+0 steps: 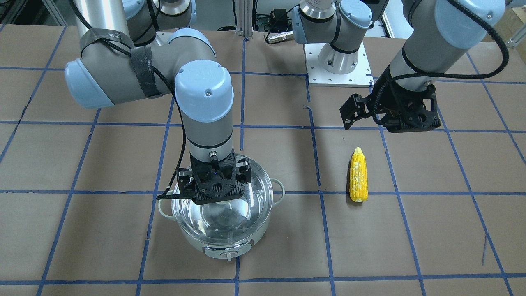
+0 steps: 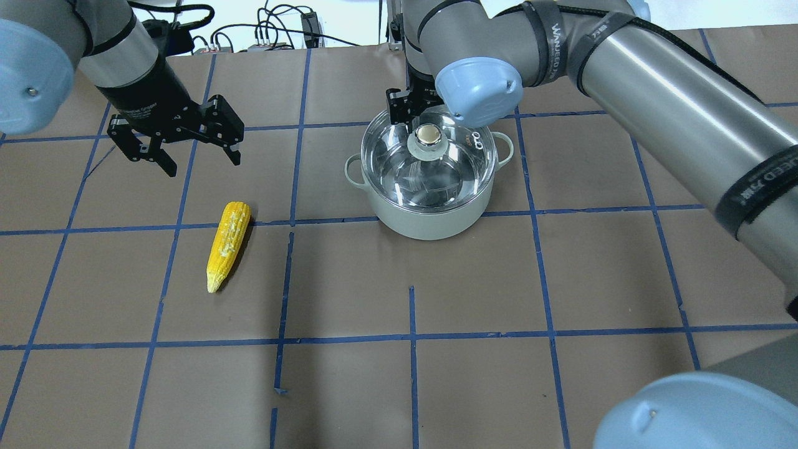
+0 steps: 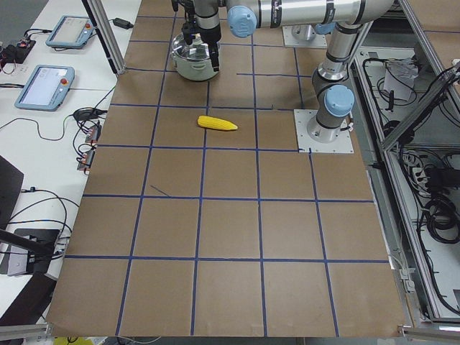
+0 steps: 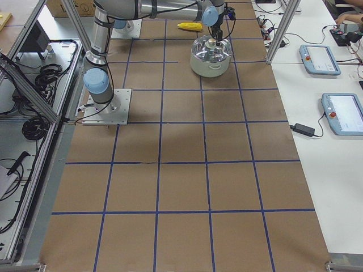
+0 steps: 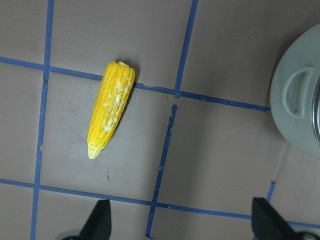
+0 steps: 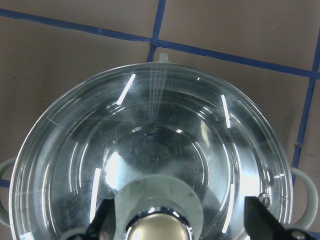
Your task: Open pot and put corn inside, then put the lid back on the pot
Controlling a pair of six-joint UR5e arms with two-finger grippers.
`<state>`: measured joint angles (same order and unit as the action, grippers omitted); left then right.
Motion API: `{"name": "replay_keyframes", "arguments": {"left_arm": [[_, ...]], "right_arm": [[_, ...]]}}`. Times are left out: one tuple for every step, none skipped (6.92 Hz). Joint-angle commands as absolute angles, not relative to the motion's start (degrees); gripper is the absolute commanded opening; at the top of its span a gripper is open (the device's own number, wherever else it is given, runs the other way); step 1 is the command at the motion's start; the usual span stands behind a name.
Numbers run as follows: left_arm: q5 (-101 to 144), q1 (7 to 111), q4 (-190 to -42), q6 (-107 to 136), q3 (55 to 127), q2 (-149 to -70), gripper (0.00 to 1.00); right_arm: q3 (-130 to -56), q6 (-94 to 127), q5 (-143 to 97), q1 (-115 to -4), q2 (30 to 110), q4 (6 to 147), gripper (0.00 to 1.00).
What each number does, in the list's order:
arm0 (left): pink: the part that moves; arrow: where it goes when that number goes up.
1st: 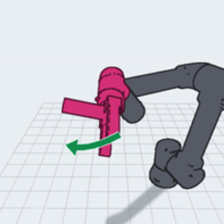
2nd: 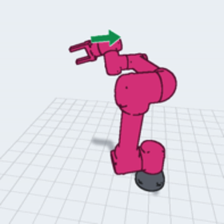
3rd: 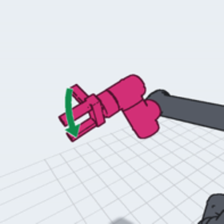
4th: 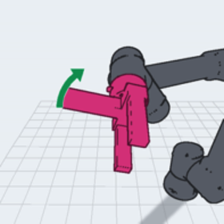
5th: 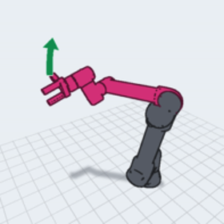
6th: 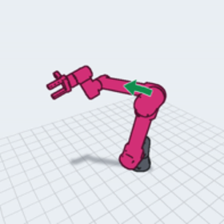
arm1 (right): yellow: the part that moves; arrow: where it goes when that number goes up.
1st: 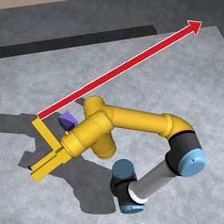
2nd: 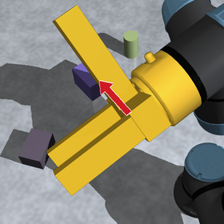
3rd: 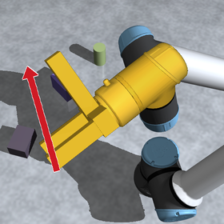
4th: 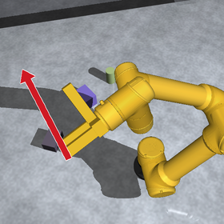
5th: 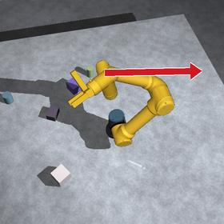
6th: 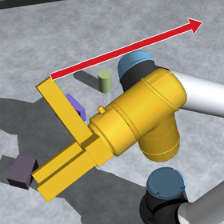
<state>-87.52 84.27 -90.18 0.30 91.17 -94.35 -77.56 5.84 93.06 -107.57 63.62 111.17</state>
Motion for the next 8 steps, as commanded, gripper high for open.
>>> {"name": "replay_keyframes", "arguments": {"left_arm": [[-88.3,83.0,-80.6,-1.7,97.8,-96.6,1.0],[-88.3,83.0,-69.9,-3.3,102.3,-98.9,1.0],[-88.3,82.7,-63.0,-7.3,105.5,-100.5,1.0],[-89.2,82.5,-57.9,-12.7,107.7,-101.8,1.0],[-91.9,82.4,-52.4,-20.1,110.5,-103.2,0.98],[-91.9,82.4,-43.7,-22.3,114.7,-105.1,0.98],[-91.9,81.8,-36.4,-23.7,118.1,-106.4,0.98],[-91.1,78.9,-35.2,-24.3,119.0,-106.7,0.98]], "right_arm": [[-76.5,5.9,93.1,-108.0,62.5,111.2,0.88],[-76.6,5.8,93.1,-108.0,62.3,111.2,0.85],[-76.6,5.5,93.1,-107.9,62.4,110.8,0.85],[-76.6,4.9,93.3,-107.9,62.7,110.7,0.85],[-76.9,4.8,93.3,-107.9,62.8,110.7,0.85],[-77.3,4.8,93.3,-107.9,62.8,110.7,0.82],[-77.4,4.8,93.3,-108.0,62.8,110.6,0.8],[-77.5,4.8,93.3,-108.0,62.8,110.6,0.78]]}}
